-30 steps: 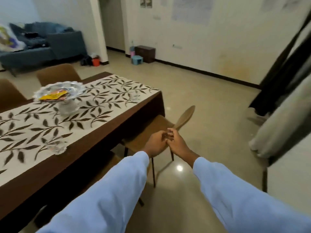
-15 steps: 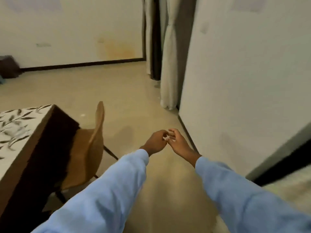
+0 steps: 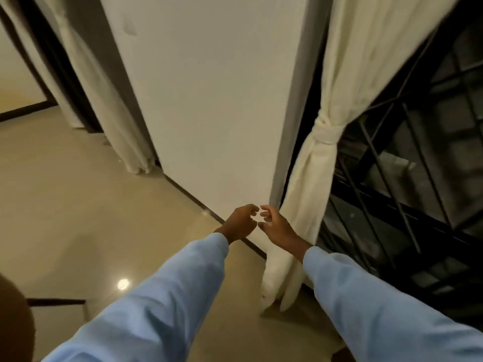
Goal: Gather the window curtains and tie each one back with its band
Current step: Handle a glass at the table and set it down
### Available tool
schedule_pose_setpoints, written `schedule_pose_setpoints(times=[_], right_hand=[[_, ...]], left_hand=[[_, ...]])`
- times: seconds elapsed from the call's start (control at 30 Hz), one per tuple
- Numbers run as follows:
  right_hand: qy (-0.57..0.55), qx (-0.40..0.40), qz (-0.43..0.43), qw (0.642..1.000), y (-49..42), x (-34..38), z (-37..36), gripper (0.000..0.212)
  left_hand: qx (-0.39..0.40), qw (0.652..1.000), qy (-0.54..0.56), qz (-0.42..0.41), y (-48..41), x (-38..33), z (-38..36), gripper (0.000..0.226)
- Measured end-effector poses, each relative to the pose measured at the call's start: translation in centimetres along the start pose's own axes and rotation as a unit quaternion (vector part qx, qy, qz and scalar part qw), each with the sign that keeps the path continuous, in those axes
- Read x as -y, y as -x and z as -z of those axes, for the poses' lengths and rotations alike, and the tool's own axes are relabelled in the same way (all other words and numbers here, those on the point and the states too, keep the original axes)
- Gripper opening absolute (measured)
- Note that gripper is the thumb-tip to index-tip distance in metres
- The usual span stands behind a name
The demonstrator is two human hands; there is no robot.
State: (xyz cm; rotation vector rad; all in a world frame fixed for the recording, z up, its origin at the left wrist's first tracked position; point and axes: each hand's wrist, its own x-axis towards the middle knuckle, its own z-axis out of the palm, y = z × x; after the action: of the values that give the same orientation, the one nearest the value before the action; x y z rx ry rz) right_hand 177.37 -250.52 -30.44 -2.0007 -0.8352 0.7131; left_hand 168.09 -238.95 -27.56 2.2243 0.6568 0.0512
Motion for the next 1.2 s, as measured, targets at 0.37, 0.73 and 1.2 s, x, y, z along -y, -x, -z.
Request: schedule_pose_setpoints(times=[0.37,0.73,1.2], right_hand=[[-0.06,-0.056,-0.149,0.986,6.6,-16.4,9.5,0.051],[-0.126,-0.106,-0.258,0.952,8.7,-29.2,12.2,0.048],[-0.189,-0.262,-0.389,0.863,4.2,-45.8,11.0,0.036]], left_hand=[[0.132,0.99,-0.032,-0.028,-3.9,-7.9,-19.0,0.045],[0.238,0.971,-0.014,0.014,-6.8,-9.7,-31.6,0.044],[0.286,0.955,-0.071,0.019,-13.4,0.7,-47.3,0.037]])
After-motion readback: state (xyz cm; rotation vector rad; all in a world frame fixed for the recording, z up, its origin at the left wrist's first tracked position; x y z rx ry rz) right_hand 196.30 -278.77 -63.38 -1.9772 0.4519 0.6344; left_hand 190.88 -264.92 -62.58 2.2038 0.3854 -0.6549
